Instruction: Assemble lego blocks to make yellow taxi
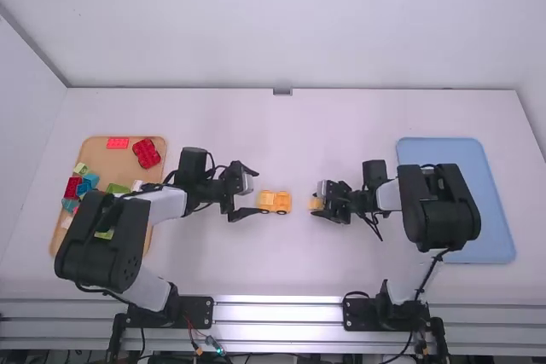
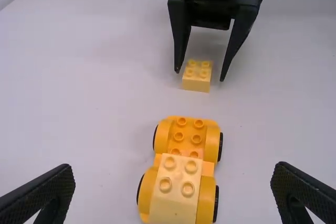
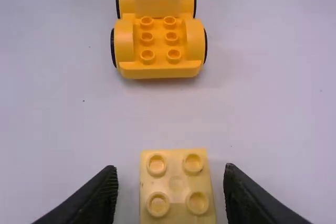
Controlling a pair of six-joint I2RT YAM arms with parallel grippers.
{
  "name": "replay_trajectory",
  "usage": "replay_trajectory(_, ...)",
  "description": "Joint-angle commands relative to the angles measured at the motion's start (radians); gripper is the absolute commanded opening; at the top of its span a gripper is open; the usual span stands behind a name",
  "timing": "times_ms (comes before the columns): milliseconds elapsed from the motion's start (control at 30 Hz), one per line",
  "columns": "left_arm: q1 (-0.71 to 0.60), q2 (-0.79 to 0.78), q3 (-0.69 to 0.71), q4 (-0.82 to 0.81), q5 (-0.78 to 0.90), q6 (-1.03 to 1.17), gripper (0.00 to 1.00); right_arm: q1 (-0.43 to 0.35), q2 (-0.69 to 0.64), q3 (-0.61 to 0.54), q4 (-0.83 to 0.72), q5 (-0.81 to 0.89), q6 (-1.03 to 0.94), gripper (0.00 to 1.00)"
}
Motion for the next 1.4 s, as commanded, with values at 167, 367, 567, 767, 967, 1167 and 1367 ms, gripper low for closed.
replay_trajectory(167,-0.005,0.005,-0.006,0.000,0.018,-0.008,0.99,0.000,0.013,-0.004,-0.002,0.065,0.045,0.48)
replay_trajectory(367,0.001,0.005,-0.006,0.000,0.017,-0.007,0.99,0.000,0.013,-0.004,-0.002,0.051,0.051,0.27)
replay_trajectory(567,-0.023,0.006,-0.006,-0.025,-0.007,0.019,0.99,-0.001,-0.005,-0.002,0.021,-0.085,0.054,0.10)
replay_trajectory(767,-0.066,0.076,-0.006,0.034,-0.024,0.053,0.99,0.047,-0.117,-0.003,0.021,-0.105,0.172,0.07)
replay_trajectory(967,-0.071,0.191,-0.005,0.140,-0.027,0.053,0.99,0.146,-0.208,-0.004,0.024,-0.027,0.260,0.07)
replay_trajectory(1167,-0.071,0.264,-0.005,0.229,-0.019,0.053,0.99,0.247,-0.219,-0.003,0.077,0.080,0.368,0.07)
replay_trajectory(1367,-0.072,0.308,-0.005,0.290,-0.010,0.053,0.98,0.305,-0.219,-0.003,0.076,0.132,0.370,0.07)
